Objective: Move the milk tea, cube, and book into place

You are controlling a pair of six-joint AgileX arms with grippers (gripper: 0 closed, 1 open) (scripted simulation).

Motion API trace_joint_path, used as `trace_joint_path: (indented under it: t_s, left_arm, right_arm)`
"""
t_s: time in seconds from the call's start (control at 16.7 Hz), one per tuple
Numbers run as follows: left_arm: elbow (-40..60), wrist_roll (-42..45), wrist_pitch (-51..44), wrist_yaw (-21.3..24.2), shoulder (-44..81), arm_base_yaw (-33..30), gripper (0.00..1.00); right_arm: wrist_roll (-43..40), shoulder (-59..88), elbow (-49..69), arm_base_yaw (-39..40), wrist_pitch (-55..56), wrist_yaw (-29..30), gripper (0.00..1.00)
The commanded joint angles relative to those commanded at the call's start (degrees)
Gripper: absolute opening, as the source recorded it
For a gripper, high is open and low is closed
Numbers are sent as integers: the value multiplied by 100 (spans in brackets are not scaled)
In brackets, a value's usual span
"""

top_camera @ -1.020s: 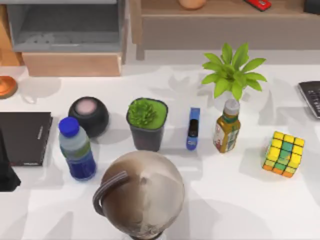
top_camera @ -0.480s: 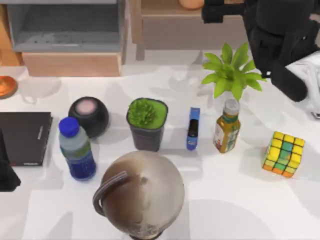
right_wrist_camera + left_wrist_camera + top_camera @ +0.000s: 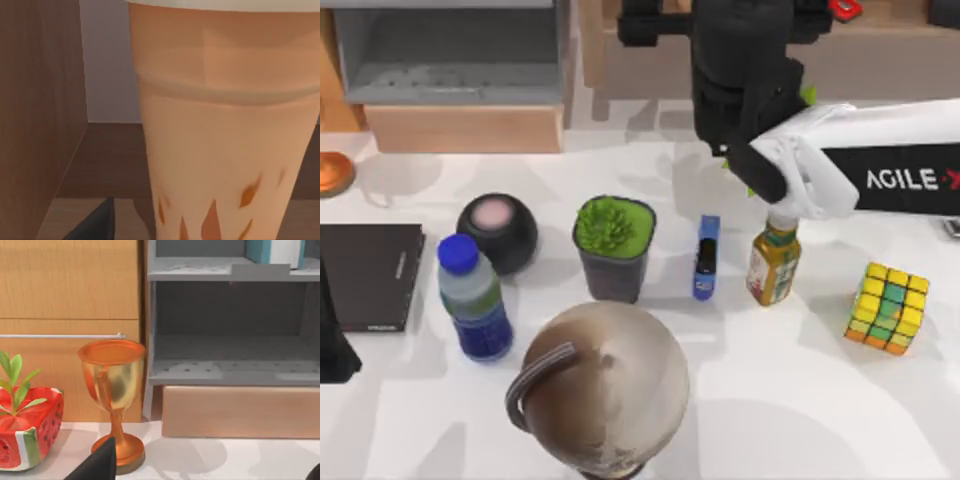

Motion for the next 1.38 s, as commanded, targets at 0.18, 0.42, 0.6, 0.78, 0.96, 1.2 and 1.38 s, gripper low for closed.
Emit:
trace_joint_path:
  t_s: [0.18, 0.42, 0.6, 0.78, 0.96, 1.2, 1.38]
  left_arm:
    - [0, 0, 0, 0, 0, 0, 100]
    - [0, 0, 0, 0, 0, 0, 100]
    - [0, 0, 0, 0, 0, 0, 100]
    - [0, 0, 0, 0, 0, 0, 100]
    - [0, 0, 0, 0, 0, 0, 100]
    - [0, 0, 0, 0, 0, 0, 100]
    - [0, 0, 0, 0, 0, 0, 100]
  right_arm:
    - [0, 4, 3, 1, 2, 1, 100]
    - [2, 44, 68, -44, -46, -37, 100]
    - [-4, 363, 600, -151, -233, -145, 100]
    - [-9, 796, 1318, -349, -515, -334, 100]
    - [-14, 1184, 2017, -530, -799, -507, 100]
    - [-16, 1352, 2278, -557, -909, -540, 100]
    - [-16, 1352, 2278, -557, -909, -540, 92]
